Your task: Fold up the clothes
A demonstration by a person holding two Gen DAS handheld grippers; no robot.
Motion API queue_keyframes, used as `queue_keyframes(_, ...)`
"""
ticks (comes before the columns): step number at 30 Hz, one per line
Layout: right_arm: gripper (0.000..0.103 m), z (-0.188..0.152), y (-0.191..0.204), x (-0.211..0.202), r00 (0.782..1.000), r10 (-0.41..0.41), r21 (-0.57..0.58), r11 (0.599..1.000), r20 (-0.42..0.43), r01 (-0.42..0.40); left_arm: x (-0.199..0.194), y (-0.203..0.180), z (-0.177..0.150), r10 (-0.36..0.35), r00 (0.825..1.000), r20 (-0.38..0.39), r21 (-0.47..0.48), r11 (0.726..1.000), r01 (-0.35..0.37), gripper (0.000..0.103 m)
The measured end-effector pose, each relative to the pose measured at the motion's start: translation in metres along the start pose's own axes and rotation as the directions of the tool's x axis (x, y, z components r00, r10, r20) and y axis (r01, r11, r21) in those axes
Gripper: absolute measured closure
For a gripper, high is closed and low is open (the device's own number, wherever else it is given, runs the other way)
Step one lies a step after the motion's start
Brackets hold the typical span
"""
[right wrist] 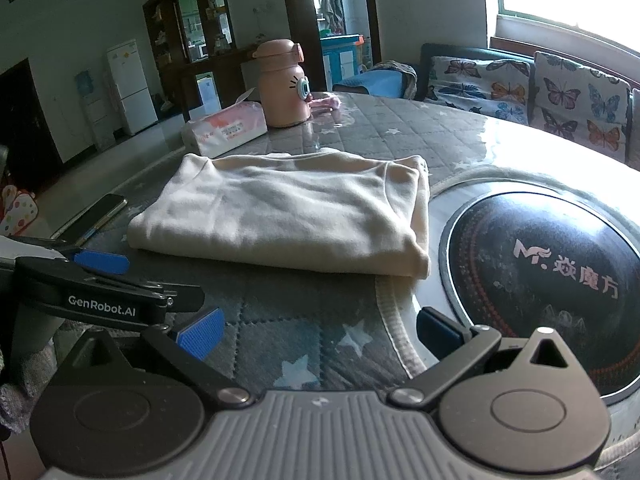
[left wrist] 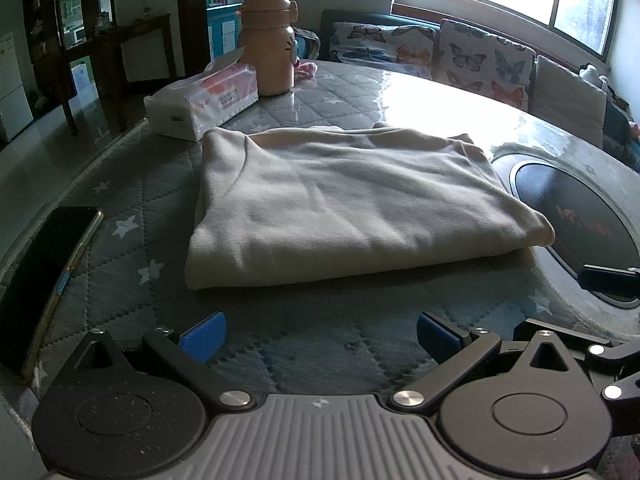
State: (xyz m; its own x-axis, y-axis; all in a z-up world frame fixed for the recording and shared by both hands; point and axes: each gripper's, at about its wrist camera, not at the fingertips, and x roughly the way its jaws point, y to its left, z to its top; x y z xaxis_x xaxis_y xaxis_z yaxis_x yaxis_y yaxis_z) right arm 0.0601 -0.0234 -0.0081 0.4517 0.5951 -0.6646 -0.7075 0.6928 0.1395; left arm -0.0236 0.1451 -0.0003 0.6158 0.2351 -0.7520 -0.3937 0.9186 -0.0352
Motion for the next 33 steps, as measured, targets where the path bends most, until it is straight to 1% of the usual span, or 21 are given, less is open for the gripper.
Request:
queue_keyframes(15, 0.0, -0.0018, -0.0027, -0.0001, 1.0, -0.001, 0.014, 1.0, 0.0, 0.001, 0.0012, -0.0003, 0.0003, -0.001, 1.0, 0.004, -0.004, 1.0, 0.001, 0.0)
queue_keyframes(25, 0.0, -0.0017, -0.0028, -0.0005, 1.0, 0.001, 0.017, 1.0, 0.005, -0.001, -0.0032, 0.0014, 0.0007, -0.031, 0.999, 0.026, -0.008, 0.999, 0.031, 0.0)
queue_keyframes(26, 0.0, -0.0017, -0.0027, -0.0007, 1.0, 0.001, 0.017, 1.0, 0.005, -0.001, -0.0027, 0.0017, 0.0009, -0.043, 0.999, 0.019, -0.011, 0.999, 0.043, 0.0)
queue_keyframes(29, 0.0, -0.0015, -0.0024, -0.0009, 1.0, 0.003, 0.016, 1.0, 0.007, -0.003, -0.0006, 0.0015, 0.0007, -0.049, 0.999, 0.003, -0.017, 0.999, 0.049, 0.0)
queue_keyframes(33, 0.0, -0.0016, -0.0023, -0.0014, 1.0, 0.004, 0.016, 1.0, 0.007, -0.004, -0.0003, 0.0014, -0.0002, -0.038, 0.999, -0.001, -0.012, 0.999, 0.038, 0.0)
